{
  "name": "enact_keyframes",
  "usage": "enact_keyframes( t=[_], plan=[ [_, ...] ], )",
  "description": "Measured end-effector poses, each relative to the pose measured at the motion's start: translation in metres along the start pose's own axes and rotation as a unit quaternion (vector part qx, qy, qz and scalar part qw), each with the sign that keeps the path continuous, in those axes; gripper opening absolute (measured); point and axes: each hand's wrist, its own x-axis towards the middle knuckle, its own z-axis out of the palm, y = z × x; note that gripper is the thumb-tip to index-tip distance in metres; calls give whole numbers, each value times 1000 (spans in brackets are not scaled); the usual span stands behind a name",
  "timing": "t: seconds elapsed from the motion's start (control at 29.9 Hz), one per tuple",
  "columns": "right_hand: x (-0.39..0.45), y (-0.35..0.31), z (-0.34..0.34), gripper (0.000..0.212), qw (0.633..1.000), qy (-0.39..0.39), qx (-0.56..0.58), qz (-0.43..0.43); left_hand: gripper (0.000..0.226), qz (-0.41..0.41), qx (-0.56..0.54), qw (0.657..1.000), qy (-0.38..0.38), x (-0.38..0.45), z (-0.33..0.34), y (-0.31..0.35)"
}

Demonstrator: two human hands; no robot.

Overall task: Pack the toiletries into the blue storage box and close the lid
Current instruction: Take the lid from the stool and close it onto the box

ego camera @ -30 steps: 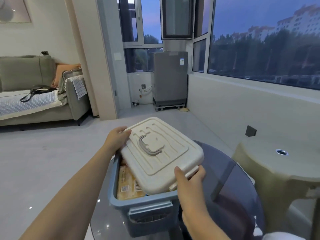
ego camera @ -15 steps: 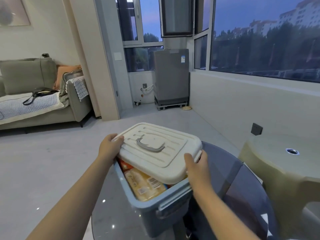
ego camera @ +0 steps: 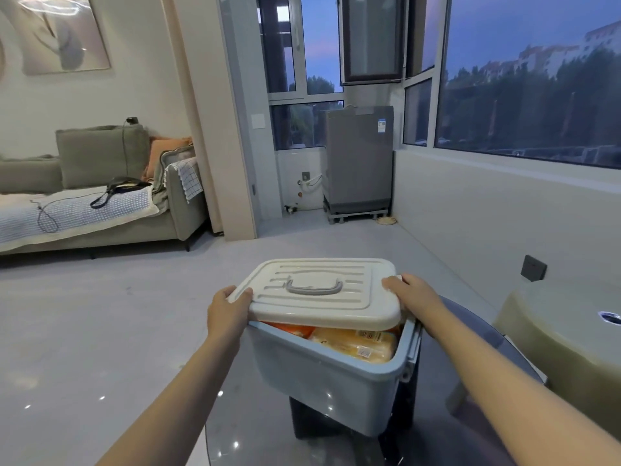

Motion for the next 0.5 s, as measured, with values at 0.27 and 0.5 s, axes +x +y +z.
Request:
enact_keyframes(
  t=[0.27, 0.5],
  plan=[
    [-68, 15, 21, 55, 993, 102, 49, 35, 37, 13, 44, 997, -56, -3, 2, 6],
    [-64, 21, 19, 40, 994, 81, 74, 25, 35, -6, 2, 999, -39, -15, -3, -2]
  ],
)
